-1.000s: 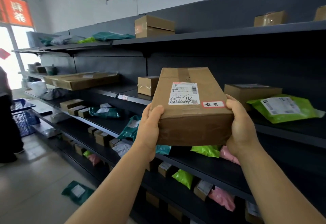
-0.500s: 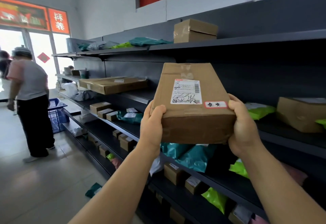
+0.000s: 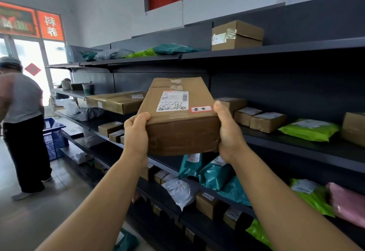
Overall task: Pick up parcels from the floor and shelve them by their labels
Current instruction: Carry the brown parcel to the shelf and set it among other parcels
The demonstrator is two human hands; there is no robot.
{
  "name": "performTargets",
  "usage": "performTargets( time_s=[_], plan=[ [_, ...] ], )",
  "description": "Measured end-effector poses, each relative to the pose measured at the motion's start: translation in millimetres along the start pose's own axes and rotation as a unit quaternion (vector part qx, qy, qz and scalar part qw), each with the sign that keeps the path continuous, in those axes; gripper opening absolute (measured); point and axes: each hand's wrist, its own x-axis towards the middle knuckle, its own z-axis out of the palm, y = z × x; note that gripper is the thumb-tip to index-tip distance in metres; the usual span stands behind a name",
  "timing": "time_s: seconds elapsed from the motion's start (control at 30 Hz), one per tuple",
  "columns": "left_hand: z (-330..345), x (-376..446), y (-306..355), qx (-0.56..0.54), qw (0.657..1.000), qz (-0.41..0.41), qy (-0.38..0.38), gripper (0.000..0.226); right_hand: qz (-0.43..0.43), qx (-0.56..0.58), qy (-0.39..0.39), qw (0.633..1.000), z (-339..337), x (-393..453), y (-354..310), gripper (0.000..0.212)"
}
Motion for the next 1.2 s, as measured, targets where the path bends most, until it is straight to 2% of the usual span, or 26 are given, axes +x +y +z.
performTargets(
  time_s=[0.17, 0.33, 0.43, 0.6, 0.7, 0.8, 0.87, 0.9, 0.97, 1.0, 1.1, 1.2],
  plan=[
    [-8.6, 39.3, -3.4, 0.01, 1.0, -0.002, 0.013, 0.049, 0.001, -0.021, -0.028, 0.999, 19.7, 31.8, 12.7, 0.057],
    [-4.0, 86.2, -11.7, 0.042, 0.999, 0.012, 0.002, 0.072, 0.016, -0.016, -0.025, 0.999, 27.8, 74.3, 27.1, 0.059],
    [6.8, 122.4, -16.3, 0.065, 0.998, 0.022, 0.0, 0.076, 0.017, -0.014, -0.023, 1.0, 26.6, 111.0, 38.9, 0.067],
    [42.8, 184.5, -15.7, 0.074, 0.997, 0.01, 0.012, 0.056, 0.027, -0.037, -0.014, 0.999, 19.5, 178.5, 48.0, 0.094],
    [60.5, 219.6, -12.5, 0.05, 0.998, -0.017, 0.028, 0.037, 0.014, -0.078, -0.011, 0.997, 7.4, 217.8, 47.9, 0.076],
    [72.9, 252.3, -18.6, 0.032, 0.999, -0.021, 0.039, 0.029, -0.018, -0.196, 0.025, 0.98, -6.8, 250.0, 45.1, 0.052],
    [80.4, 268.6, -25.4, 0.031, 0.998, -0.019, 0.043, 0.028, -0.058, -0.33, 0.045, 0.941, -15.2, 266.8, 46.4, 0.042],
    [83.8, 276.5, -29.7, 0.033, 0.998, -0.019, 0.044, 0.029, -0.085, -0.415, 0.06, 0.904, -20.9, 275.8, 49.2, 0.046],
    [89.8, 290.7, -37.9, 0.034, 0.998, -0.019, 0.043, 0.028, -0.102, -0.586, 0.062, 0.802, -31.2, 293.0, 55.3, 0.055],
    [91.5, 296.6, -41.7, 0.038, 0.998, -0.018, 0.042, 0.026, -0.082, -0.647, 0.051, 0.756, -34.2, 300.9, 56.5, 0.059],
    [97.7, 315.2, -51.4, 0.048, 0.998, -0.021, 0.037, 0.021, -0.001, -0.749, 0.031, 0.662, -39.4, 324.8, 56.3, 0.074],
    [104.2, 331.2, -59.6, 0.048, 0.998, -0.034, 0.022, 0.02, 0.058, -0.796, 0.04, 0.602, -48.9, 346.5, 60.6, 0.082]
  ],
)
